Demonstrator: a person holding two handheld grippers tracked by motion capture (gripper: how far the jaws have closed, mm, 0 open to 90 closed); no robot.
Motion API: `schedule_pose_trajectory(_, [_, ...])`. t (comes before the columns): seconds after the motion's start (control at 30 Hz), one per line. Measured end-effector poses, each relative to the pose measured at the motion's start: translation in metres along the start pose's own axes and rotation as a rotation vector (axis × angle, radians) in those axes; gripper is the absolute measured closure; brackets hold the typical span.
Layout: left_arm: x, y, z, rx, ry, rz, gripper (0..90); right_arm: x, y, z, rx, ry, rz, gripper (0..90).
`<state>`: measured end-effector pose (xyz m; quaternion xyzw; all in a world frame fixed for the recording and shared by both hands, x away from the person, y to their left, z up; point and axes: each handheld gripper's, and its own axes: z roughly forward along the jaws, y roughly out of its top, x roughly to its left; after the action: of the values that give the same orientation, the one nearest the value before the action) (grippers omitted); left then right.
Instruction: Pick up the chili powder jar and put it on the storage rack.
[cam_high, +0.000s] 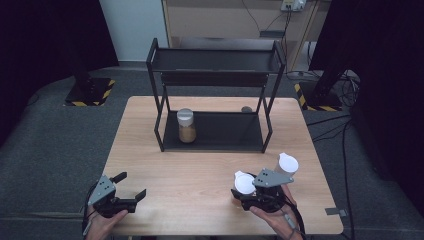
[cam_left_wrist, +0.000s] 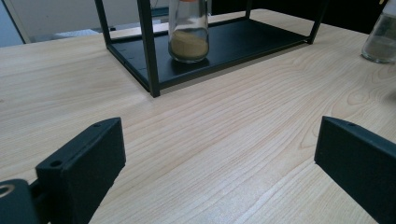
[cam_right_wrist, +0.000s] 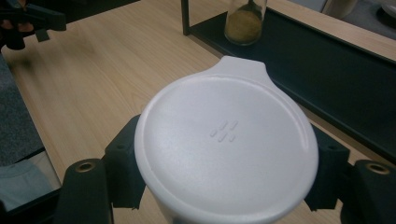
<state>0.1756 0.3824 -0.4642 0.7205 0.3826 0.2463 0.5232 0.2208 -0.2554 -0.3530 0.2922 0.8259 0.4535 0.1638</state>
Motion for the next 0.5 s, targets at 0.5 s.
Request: schedule_pose_trajectory(0.5, [0.0,0.0,0.001,0.005,-0.003,0.0,0.8,-0.01,0.031,0.002,-0.002,0.029,-0.033,31.0])
